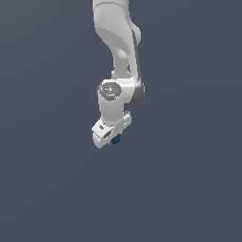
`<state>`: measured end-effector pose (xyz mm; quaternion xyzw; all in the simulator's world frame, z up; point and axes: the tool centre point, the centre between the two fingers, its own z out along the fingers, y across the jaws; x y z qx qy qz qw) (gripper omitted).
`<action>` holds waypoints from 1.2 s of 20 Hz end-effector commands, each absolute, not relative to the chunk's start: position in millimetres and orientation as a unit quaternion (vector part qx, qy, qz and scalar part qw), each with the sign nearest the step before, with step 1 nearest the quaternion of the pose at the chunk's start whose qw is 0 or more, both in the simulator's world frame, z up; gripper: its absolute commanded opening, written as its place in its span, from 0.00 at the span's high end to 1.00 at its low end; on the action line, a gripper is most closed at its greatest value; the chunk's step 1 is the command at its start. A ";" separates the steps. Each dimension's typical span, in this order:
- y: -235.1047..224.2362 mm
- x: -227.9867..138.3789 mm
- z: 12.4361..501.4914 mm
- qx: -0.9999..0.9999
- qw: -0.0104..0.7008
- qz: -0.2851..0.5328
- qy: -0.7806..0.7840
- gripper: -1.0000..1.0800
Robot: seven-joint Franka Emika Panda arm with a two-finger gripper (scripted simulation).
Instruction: Pick up the object and move it to a goal position.
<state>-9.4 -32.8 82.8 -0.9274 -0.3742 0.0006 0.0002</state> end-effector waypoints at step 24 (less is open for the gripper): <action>-50.9 28.4 276.0 -0.927 0.000 0.000 -0.374 1.00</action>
